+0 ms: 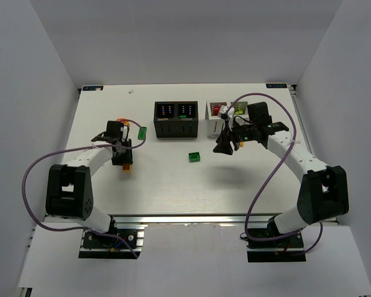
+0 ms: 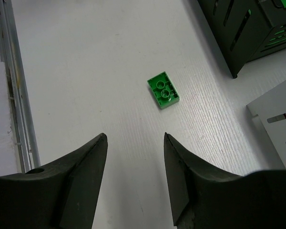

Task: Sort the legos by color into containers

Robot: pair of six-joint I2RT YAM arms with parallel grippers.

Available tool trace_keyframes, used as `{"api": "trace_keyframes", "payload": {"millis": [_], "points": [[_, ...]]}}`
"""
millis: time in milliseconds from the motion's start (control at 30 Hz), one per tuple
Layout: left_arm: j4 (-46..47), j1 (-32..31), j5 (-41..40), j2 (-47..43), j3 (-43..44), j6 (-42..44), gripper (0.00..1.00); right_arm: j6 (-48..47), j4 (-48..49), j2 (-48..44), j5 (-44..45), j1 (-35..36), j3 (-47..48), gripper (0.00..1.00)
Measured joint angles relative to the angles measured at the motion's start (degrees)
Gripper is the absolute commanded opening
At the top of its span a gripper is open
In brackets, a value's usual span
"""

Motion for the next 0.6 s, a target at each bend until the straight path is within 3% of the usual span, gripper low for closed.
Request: {"api": "trace_keyframes", "payload": {"millis": [100, 333, 467, 533, 600], "points": [[0.5, 0.0, 4.0, -3.4, 0.0, -2.4, 0.14, -0.1, 0.0, 0.0, 0.2, 0.0, -0.1, 0.52], [7.4, -0.3, 14.7, -10.3, 4.1, -11.5, 0.13, -0.1, 0.5, -1.3, 1.0, 0.0, -1.9, 0.26], [13.0, -2.0, 17.5, -9.0, 10.3, -15.8, 0.14, 0.4, 0.7, -1.9, 1.9, 0.0, -2.2, 0.12], [15.1, -3.3, 18.2, -6.7, 14.2, -17.0, 0.14, 1.0, 1.0, -2.3, 2.8, 0.0, -2.2, 0.0], [17.0, -4.7, 18.2, -3.1, 18.6, -17.6, 0.16, 2.5, 1.6, -2.7, 3.8, -0.3, -2.2, 0.0]]}}
